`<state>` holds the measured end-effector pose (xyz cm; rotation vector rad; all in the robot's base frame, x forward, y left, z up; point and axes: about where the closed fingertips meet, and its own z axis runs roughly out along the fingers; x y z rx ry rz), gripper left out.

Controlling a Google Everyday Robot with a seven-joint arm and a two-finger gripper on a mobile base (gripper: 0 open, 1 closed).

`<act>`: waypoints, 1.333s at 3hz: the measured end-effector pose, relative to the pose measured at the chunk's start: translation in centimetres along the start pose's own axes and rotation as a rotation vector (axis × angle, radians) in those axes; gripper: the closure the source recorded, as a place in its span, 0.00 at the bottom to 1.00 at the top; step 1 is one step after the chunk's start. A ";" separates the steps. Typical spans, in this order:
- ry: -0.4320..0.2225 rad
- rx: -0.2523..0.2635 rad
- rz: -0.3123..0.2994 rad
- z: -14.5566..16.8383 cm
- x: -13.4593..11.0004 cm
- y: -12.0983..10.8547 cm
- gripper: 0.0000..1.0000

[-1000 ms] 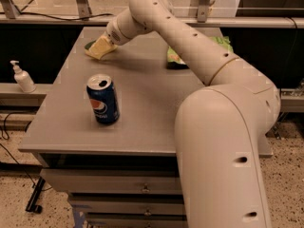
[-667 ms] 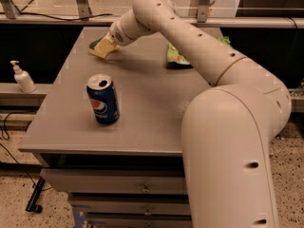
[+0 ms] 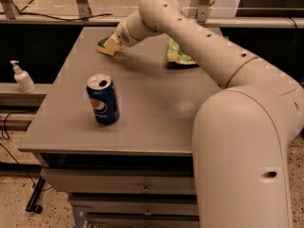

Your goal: Pick sponge

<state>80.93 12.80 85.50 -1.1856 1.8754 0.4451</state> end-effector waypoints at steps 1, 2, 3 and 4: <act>-0.037 0.015 -0.024 -1.6 -1.7 0.1 1.00; -0.094 0.018 -0.074 -3.6 -4.5 1.1 1.00; -0.143 0.023 -0.124 -5.7 -7.1 2.4 1.00; -0.182 0.034 -0.168 -7.9 -9.0 3.4 1.00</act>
Offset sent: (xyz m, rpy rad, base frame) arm -0.0360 0.0107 0.1057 0.0774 -0.1972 0.0787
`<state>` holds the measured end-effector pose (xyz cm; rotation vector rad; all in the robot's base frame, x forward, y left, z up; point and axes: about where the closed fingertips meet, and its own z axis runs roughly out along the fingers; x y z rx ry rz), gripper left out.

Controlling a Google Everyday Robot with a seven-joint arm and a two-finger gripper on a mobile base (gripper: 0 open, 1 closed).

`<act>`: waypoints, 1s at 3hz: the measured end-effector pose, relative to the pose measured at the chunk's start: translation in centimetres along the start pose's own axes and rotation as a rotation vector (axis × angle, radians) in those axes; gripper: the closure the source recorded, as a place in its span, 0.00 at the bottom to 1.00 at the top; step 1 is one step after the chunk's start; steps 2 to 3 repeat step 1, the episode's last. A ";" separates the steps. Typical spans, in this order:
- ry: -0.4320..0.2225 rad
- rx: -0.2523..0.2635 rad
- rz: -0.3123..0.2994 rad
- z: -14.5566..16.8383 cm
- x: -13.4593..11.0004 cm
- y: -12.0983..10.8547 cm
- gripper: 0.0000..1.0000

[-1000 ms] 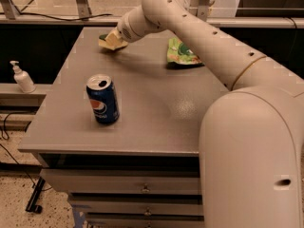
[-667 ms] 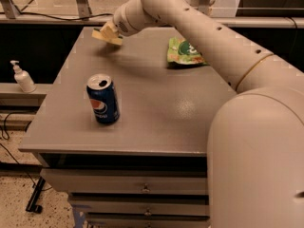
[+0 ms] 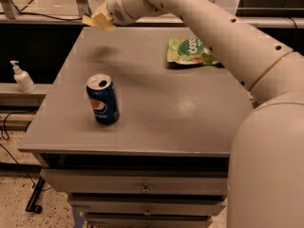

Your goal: Pick sponge

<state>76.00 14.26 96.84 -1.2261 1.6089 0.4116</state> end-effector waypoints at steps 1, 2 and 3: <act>0.000 0.000 0.000 0.0 0.0 0.0 1.00; 0.000 0.000 0.000 0.0 0.0 0.0 1.00; 0.000 0.000 0.000 0.0 0.0 0.0 1.00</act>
Offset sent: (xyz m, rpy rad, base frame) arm 0.0000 0.0000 0.0000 0.0000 0.0000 0.0000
